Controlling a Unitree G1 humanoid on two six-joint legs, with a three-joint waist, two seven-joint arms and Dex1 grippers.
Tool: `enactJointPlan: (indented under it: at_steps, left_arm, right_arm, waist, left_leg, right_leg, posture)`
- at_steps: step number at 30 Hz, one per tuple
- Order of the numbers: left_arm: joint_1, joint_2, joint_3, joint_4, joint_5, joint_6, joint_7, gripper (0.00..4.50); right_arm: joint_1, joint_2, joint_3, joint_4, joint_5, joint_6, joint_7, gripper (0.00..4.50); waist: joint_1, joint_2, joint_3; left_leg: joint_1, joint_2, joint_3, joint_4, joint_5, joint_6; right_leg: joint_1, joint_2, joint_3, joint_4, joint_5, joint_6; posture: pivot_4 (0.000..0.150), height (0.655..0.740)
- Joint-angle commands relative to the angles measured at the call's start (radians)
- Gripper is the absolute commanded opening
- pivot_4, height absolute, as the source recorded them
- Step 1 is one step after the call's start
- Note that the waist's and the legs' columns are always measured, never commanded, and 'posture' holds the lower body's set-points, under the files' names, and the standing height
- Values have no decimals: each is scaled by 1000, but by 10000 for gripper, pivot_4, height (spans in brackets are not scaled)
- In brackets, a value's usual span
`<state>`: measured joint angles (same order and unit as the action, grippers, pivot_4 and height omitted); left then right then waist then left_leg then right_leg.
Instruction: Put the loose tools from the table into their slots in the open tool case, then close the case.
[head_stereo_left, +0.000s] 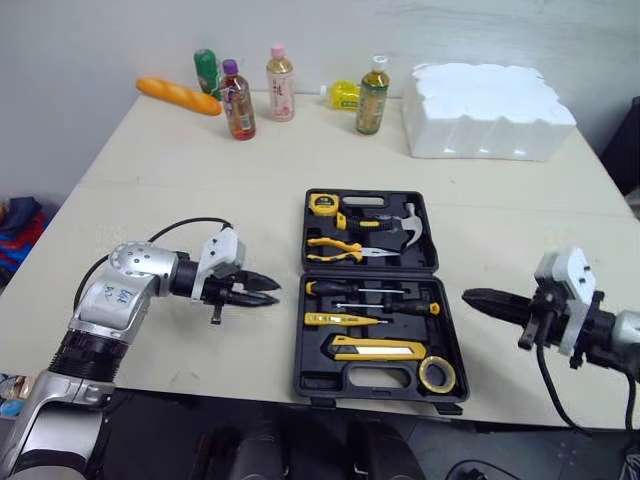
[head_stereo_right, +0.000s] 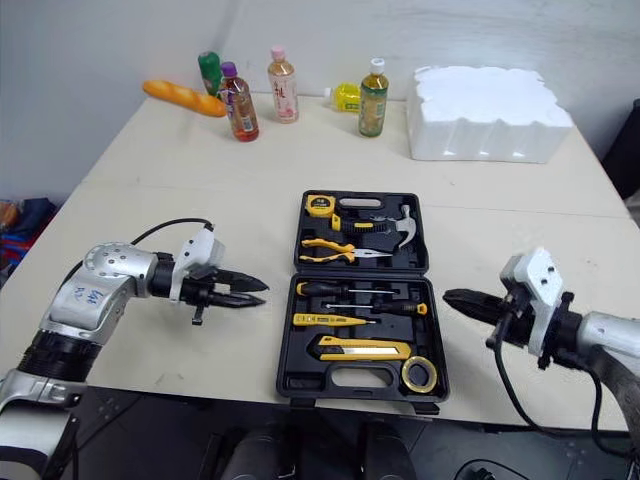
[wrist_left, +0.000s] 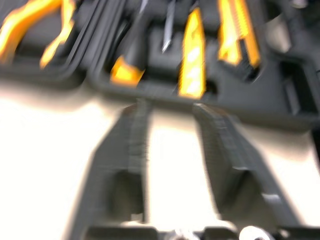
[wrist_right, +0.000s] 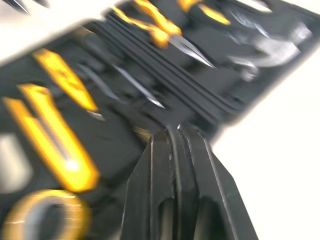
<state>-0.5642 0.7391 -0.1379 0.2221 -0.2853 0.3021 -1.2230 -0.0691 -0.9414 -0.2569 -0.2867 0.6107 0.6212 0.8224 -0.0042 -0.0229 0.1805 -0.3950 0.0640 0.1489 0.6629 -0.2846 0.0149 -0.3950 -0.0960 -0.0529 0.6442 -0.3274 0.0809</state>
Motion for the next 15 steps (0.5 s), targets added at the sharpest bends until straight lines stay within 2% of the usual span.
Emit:
enactJointPlan:
  at_steps: [1,3,6,11,15]
  left_arm:
    - [-49,-42,-6,108,82,-66,84,220]
    - [-73,-82,-13,142,106,-63,120,220]
    - [-87,-136,-28,149,127,-52,147,220]
    - [-107,-221,-28,149,117,-43,164,220]
    - [-120,-267,-35,123,116,-19,166,220]
  right_arm:
    - [-97,3,118,106,-125,6,-37,0]
    - [-149,23,176,170,-189,-12,-54,0]
    - [-224,60,239,217,-233,-36,-33,0]
    - [-298,118,301,225,-268,-48,-10,0]
    - [-282,128,310,180,-265,-41,26,0]
  waist:
    - [0,0,0]
    - [3,0,0]
    - [3,0,0]
    - [-1,0,0]
    - [0,0,0]
  left_leg:
    - [-1,0,1,0,0,1]
    - [-2,0,1,0,0,1]
    - [-13,-1,1,3,3,-3]
    - [-13,0,7,3,5,-5]
    - [-12,0,7,3,6,-5]
  right_leg:
    - [-2,-1,0,0,1,1]
    - [-2,-1,0,0,1,1]
    - [-13,-1,-1,2,1,2]
    - [-16,3,-3,3,2,3]
    - [-15,3,-3,5,2,3]
  posture:
    - [1500,7355]
    - [1500,7355]
    - [1500,7355]
    - [1500,7355]
    - [1500,7355]
